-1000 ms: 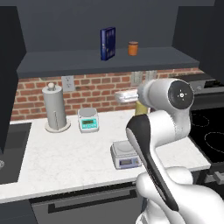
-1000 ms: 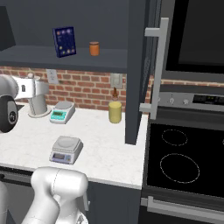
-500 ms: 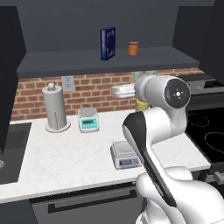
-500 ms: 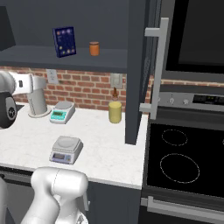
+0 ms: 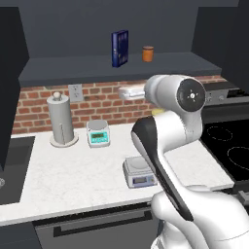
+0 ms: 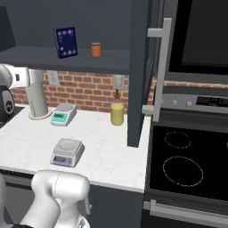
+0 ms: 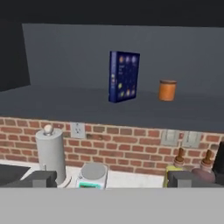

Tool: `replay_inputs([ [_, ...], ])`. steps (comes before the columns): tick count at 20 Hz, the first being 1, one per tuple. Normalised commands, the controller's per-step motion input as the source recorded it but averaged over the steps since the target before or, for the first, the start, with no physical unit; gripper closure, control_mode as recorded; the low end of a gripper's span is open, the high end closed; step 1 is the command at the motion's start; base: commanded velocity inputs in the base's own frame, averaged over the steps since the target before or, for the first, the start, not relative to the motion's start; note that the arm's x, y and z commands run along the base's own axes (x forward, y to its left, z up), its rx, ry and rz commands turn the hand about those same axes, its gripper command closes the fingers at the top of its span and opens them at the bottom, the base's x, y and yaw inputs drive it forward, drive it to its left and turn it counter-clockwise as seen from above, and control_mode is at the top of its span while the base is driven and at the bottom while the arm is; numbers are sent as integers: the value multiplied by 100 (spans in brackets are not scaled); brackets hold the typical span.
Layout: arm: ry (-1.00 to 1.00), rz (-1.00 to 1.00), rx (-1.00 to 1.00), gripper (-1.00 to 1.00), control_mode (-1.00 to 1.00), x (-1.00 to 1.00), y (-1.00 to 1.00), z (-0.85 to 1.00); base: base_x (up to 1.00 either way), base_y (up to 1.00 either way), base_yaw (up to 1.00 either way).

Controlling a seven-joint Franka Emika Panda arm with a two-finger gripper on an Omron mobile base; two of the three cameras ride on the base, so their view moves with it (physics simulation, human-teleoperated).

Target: Pick the cereal and place it on the digital scale for weighing, and close the cabinet.

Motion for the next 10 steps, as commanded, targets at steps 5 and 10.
replay_inputs([
  [5,-4,0,0,-100,-100,17,5,24,0,0,0],
  [10,-4,0,0,-100,-100,23,9,10,0,0,0],
])
